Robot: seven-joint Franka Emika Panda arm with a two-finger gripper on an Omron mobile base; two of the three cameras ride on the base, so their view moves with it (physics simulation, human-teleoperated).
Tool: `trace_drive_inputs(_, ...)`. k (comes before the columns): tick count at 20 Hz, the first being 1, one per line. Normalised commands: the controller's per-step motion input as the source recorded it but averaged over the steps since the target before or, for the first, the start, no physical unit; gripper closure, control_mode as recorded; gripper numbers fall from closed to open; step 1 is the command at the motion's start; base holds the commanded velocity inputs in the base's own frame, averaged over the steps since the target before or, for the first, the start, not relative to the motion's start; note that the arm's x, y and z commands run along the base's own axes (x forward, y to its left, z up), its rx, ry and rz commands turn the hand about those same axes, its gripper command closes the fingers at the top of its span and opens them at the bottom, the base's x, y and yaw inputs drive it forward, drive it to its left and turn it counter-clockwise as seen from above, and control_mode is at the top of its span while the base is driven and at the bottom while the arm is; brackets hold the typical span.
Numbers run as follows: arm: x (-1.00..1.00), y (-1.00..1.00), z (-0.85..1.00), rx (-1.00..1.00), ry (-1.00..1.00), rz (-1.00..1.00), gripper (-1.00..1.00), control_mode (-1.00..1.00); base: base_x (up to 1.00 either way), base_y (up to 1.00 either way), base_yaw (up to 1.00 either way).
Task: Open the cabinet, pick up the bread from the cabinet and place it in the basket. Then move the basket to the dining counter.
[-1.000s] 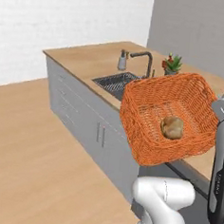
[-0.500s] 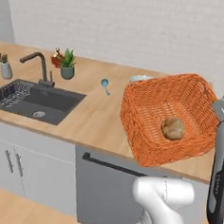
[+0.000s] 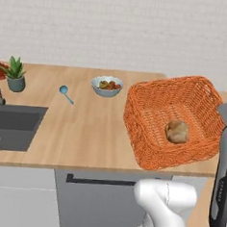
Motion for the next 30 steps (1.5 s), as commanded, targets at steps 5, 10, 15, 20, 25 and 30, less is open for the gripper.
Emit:
trace_drive_inputs(5,0.00,0.00,0.00,0.00,0.00,0.00,1.00,1.00,0.38,0.16,-0.29)
trace_drive_inputs(10,0.36,0.00,-0.03,0.00,0.01,-0.07,1.00,-1.00,0.41,0.00,-0.14)
trace_drive_inputs(15,1.00,-0.11,-0.41,0.00,0.09,-0.02,1.00,-1.00,0.00,0.00,0.00)
trace_drive_inputs(20,1.00,-0.32,-0.72,0.00,0.08,0.01,1.00,-1.00,0.00,0.00,0.00)
trace_drive_inputs(25,0.97,-0.34,-0.43,0.00,0.00,0.09,1.00,-1.00,0.00,0.00,0.00)
trace_drive_inputs(30,0.96,-0.28,-0.52,0.00,0.00,0.09,1.00,-1.00,0.00,0.00,0.00)
